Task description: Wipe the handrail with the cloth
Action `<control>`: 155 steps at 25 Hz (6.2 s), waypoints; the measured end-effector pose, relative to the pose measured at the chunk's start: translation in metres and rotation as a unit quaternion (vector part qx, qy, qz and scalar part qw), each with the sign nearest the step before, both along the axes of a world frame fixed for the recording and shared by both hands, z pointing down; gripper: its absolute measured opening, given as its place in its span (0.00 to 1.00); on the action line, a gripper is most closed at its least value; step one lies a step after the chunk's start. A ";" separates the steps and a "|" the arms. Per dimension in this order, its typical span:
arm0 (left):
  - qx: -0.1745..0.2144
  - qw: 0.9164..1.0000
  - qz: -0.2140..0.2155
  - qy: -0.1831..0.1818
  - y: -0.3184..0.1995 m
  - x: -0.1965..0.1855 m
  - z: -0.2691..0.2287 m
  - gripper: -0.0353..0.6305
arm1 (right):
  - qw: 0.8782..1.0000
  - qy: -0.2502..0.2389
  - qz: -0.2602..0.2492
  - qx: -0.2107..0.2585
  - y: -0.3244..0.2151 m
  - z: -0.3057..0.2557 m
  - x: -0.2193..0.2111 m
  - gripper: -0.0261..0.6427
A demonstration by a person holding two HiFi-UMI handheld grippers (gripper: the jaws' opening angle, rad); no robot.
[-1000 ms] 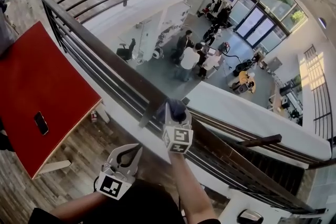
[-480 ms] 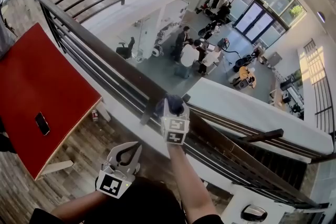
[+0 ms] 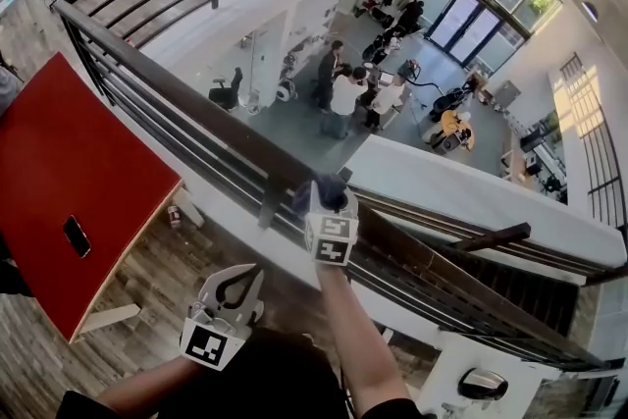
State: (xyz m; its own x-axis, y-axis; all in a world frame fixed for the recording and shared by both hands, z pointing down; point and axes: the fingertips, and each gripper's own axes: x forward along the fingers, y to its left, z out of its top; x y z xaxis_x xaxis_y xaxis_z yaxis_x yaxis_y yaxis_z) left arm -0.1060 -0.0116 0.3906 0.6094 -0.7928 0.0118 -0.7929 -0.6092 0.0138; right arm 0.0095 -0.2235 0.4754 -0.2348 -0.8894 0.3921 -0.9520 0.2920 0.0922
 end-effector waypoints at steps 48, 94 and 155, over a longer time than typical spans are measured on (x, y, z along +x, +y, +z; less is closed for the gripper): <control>-0.025 0.996 0.086 -0.003 0.051 0.117 -0.006 0.05 | 0.995 0.025 0.094 -0.014 0.083 0.008 0.186 0.23; -0.019 0.990 0.140 -0.014 0.097 0.210 -0.011 0.05 | 0.980 0.042 0.195 -0.014 0.169 0.009 0.360 0.23; -0.050 0.992 0.075 -0.086 -0.056 -0.060 0.005 0.05 | 0.988 -0.078 0.070 -0.110 -0.003 0.215 -0.023 0.23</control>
State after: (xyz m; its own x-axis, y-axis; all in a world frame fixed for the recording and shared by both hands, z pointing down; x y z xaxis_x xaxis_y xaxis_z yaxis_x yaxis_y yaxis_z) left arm -0.1655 -0.0680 0.3955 0.7027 -0.6827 0.2004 -0.6889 -0.7233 -0.0483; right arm -0.0134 -0.2268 0.6907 -0.1885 -0.8149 0.5482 -0.9821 0.1529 -0.1103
